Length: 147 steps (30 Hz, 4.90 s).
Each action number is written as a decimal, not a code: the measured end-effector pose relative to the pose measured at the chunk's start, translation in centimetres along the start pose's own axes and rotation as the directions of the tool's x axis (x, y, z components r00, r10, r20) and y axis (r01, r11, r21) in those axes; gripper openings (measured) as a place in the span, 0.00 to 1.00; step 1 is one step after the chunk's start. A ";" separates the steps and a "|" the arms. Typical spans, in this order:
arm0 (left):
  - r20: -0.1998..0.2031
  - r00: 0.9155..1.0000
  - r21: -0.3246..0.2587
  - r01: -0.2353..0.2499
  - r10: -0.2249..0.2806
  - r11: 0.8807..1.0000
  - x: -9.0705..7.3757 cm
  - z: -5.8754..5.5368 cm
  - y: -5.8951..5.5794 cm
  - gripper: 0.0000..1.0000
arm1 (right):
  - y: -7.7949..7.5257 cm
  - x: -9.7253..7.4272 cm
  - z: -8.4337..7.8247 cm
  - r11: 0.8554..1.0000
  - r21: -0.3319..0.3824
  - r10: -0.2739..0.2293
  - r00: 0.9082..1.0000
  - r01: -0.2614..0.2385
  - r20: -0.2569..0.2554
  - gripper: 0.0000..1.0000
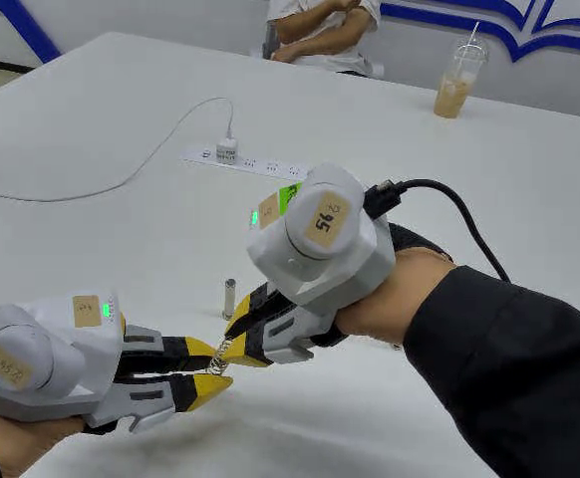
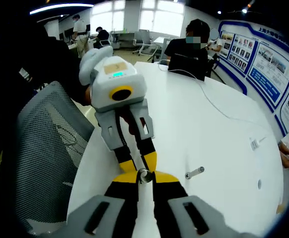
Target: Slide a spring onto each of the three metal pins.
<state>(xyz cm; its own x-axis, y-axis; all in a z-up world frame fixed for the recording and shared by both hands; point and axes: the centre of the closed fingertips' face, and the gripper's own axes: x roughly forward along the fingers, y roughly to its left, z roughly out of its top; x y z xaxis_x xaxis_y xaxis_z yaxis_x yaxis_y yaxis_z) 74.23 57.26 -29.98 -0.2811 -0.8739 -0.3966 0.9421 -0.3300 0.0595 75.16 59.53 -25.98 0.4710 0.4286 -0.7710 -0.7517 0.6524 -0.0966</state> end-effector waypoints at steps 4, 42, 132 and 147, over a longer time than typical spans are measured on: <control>0.007 1.000 -0.005 0.000 0.000 1.000 0.0 0.2 0.0 0.11 | 0.0 0.1 0.4 1.000 0.004 -0.001 1.000 0.001 0.017 0.11; 0.044 0.997 -0.119 -0.058 0.063 0.991 -0.6 0.3 1.5 0.36 | -1.6 -0.2 0.5 0.998 0.046 -0.034 0.998 0.032 0.046 0.11; 0.016 0.993 -0.197 -0.110 0.115 0.974 -1.3 -1.7 2.6 0.53 | -10.9 0.0 0.6 0.975 0.100 -0.208 0.975 0.200 0.074 0.11; 0.016 0.993 -0.205 -0.111 0.117 0.972 -1.3 -1.8 2.6 0.53 | -10.5 1.1 -0.3 0.976 0.115 -0.191 0.980 0.184 0.053 0.11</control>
<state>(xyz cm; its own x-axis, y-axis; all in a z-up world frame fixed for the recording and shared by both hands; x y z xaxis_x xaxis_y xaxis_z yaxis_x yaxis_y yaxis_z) 77.39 58.16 -31.00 -0.1718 -0.9121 -0.3722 0.9849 -0.1505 -0.0857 83.43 52.99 -26.00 0.6295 0.3291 -0.7038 -0.5942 0.7876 -0.1632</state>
